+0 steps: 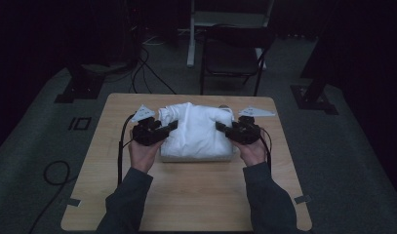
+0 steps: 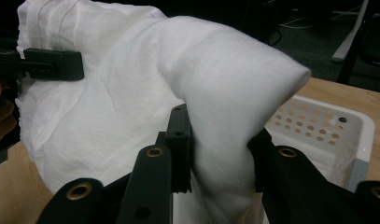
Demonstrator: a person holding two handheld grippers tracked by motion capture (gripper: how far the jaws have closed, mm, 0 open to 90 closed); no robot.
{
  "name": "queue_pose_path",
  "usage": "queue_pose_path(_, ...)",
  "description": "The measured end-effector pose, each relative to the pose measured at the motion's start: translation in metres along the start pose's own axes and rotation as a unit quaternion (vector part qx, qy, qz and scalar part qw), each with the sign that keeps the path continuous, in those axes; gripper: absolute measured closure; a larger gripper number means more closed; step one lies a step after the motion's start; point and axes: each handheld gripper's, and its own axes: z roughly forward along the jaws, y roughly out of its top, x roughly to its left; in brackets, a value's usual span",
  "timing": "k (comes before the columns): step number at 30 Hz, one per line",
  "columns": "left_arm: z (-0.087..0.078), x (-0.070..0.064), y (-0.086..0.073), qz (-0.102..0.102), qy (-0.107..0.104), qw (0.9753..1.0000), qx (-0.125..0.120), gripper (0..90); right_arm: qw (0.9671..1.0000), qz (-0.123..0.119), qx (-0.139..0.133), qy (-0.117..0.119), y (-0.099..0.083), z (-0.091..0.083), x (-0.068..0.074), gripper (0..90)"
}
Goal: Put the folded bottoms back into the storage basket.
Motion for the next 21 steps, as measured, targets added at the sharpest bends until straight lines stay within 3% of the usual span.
queue_pose_path(21, 0.017, 0.013, 0.007, -0.009, 0.007, 0.9999, 0.003, 65.1, 0.9998, 0.011, -0.003, -0.014, 0.006, 0.013, -0.010, 71.6)
